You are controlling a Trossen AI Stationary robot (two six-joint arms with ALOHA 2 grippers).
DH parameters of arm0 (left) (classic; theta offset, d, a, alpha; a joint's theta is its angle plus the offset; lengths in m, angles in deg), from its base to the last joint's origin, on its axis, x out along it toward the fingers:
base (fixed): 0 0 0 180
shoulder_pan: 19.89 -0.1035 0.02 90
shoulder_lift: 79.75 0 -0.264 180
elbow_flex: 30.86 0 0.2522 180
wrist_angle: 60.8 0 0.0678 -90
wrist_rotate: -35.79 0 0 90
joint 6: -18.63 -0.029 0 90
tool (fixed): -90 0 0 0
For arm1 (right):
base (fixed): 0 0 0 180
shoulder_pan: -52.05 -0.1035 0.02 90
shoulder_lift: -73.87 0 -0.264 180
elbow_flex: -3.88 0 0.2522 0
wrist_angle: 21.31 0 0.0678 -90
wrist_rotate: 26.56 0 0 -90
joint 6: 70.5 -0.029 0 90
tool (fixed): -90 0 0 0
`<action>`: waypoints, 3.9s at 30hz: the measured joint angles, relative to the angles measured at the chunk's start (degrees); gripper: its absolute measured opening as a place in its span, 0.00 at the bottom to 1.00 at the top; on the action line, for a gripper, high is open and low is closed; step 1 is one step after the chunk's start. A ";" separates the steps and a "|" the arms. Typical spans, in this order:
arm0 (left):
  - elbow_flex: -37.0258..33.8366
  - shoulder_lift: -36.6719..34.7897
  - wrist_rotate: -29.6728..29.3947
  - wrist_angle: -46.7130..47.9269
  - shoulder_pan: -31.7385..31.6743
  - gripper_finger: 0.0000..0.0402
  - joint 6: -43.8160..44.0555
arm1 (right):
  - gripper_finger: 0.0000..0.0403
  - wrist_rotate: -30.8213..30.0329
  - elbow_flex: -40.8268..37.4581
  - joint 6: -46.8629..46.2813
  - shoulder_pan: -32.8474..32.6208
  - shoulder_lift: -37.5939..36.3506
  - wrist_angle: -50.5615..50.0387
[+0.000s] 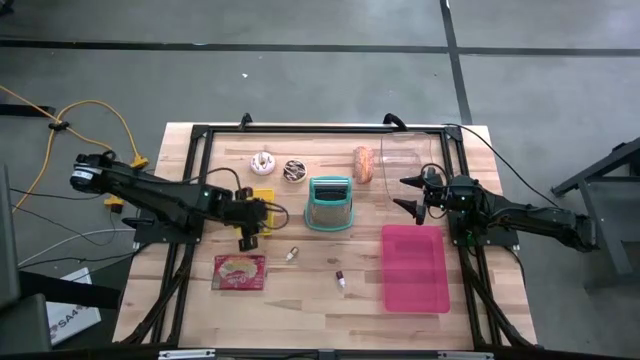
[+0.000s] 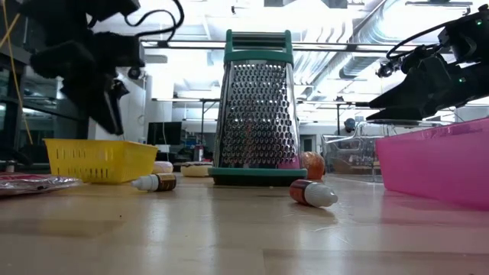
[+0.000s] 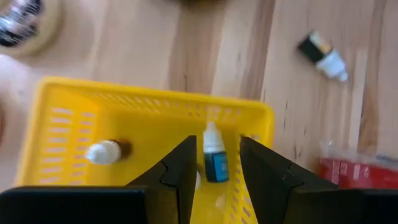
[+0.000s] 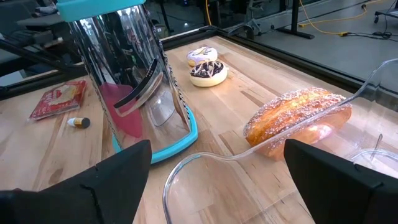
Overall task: Pick & Place Food Item
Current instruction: Put the yellow food coloring bottle into the yellow bin
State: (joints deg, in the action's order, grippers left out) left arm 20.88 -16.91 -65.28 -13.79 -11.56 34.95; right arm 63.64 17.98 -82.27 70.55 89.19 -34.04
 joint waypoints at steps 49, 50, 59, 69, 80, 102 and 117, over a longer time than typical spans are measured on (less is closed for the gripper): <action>23.24 23.03 -5.33 10.82 14.16 0.27 43.95 | 0.89 0.00 -0.01 0.00 0.00 0.01 -0.02; 23.32 23.39 -5.31 10.71 14.30 0.27 44.76 | 0.89 0.01 -0.01 0.00 0.00 -0.01 -0.02; 24.75 26.33 -4.74 8.13 15.24 0.27 48.98 | 0.89 0.01 -0.02 0.00 0.00 0.01 -0.04; 26.25 29.37 -4.04 7.57 14.85 0.27 49.33 | 0.89 0.01 -0.01 0.00 0.00 0.01 -0.04; 26.21 33.56 -3.50 6.23 13.99 0.27 49.29 | 0.89 0.01 -0.02 0.00 0.00 0.01 -0.02; 26.16 38.36 -2.58 2.63 13.89 0.27 48.39 | 0.89 0.01 0.00 0.00 0.00 0.01 -0.07; 26.13 39.83 -2.62 1.86 13.86 0.27 48.19 | 0.89 0.01 -0.02 0.00 0.00 0.00 -0.07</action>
State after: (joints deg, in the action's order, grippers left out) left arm 47.01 22.93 -67.91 -11.94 2.30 83.15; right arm 63.65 17.96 -82.27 70.55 89.19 -34.10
